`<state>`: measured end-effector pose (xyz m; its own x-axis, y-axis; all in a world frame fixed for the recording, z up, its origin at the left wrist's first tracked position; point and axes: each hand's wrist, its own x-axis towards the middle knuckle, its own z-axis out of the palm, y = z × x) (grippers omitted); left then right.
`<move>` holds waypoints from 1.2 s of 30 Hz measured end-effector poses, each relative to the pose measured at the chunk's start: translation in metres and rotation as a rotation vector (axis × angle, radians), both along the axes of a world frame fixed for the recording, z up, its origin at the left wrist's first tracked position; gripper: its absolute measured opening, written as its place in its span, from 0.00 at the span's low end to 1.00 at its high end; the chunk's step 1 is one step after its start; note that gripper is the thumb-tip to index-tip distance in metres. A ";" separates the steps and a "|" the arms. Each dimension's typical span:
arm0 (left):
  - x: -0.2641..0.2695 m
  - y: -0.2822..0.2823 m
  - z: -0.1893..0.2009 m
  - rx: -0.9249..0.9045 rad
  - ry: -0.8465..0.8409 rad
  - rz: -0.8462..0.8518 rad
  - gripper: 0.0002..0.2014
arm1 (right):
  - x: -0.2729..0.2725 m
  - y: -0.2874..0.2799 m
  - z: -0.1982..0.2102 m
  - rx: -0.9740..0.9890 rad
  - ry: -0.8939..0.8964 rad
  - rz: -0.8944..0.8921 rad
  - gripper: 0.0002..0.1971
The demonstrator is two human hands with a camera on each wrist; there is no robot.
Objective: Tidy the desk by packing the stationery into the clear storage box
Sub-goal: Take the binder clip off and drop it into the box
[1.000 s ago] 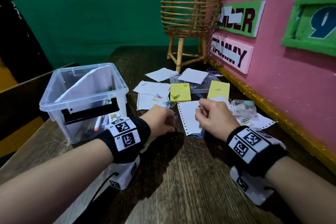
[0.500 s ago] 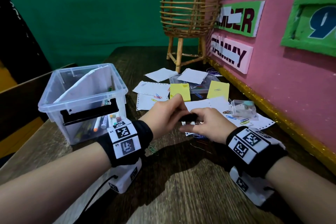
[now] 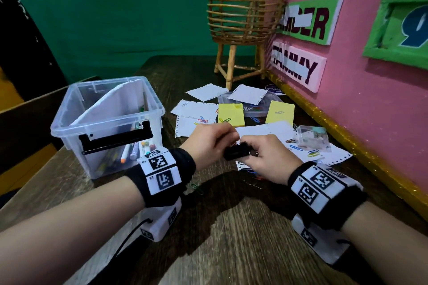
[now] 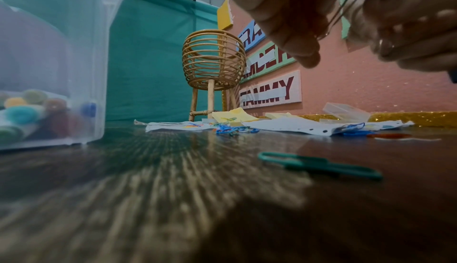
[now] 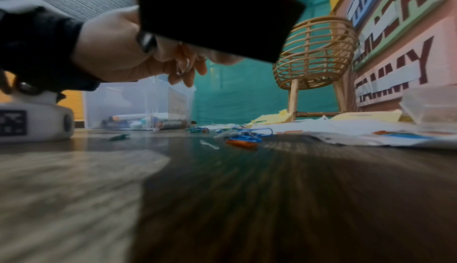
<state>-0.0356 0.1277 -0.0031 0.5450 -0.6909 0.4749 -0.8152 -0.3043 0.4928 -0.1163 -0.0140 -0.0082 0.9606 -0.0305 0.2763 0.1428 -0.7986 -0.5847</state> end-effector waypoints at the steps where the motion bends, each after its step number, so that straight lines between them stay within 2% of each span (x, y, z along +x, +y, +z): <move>1: -0.002 0.001 0.000 0.005 -0.018 -0.042 0.11 | 0.001 -0.001 0.000 -0.019 0.002 -0.041 0.19; 5: -0.009 0.005 0.001 0.130 0.010 -0.166 0.20 | 0.002 -0.004 0.001 -0.057 0.045 -0.161 0.19; 10: -0.006 0.002 0.000 0.135 -0.044 -0.084 0.19 | 0.001 -0.003 0.004 0.010 0.032 -0.193 0.11; 13: -0.007 0.001 -0.001 0.182 -0.067 -0.044 0.18 | 0.003 -0.005 0.003 0.019 0.041 -0.190 0.12; 18: -0.009 0.002 0.001 0.167 -0.036 -0.099 0.16 | 0.003 -0.005 0.002 0.042 0.051 -0.191 0.23; 23: -0.009 0.002 0.001 0.203 -0.068 -0.093 0.15 | 0.003 -0.005 0.002 -0.105 0.079 -0.180 0.04; 27: -0.006 0.002 0.001 0.180 -0.133 -0.106 0.17 | 0.003 -0.004 0.003 -0.122 0.080 -0.176 0.07; 31: -0.003 0.003 -0.002 0.105 -0.186 -0.115 0.12 | 0.002 -0.002 0.005 -0.116 0.074 -0.160 0.08; 33: -0.003 0.003 -0.002 0.094 -0.168 -0.120 0.10 | 0.001 -0.001 0.006 -0.109 0.076 -0.156 0.08; 36: -0.003 0.003 -0.002 0.167 -0.089 -0.122 0.11 | 0.000 -0.001 0.005 -0.188 0.134 -0.137 0.03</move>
<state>-0.0391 0.1304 -0.0055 0.4140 -0.8221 0.3909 -0.8888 -0.2722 0.3688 -0.1160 -0.0148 -0.0031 0.9795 -0.1228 0.1597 -0.0428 -0.9015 -0.4306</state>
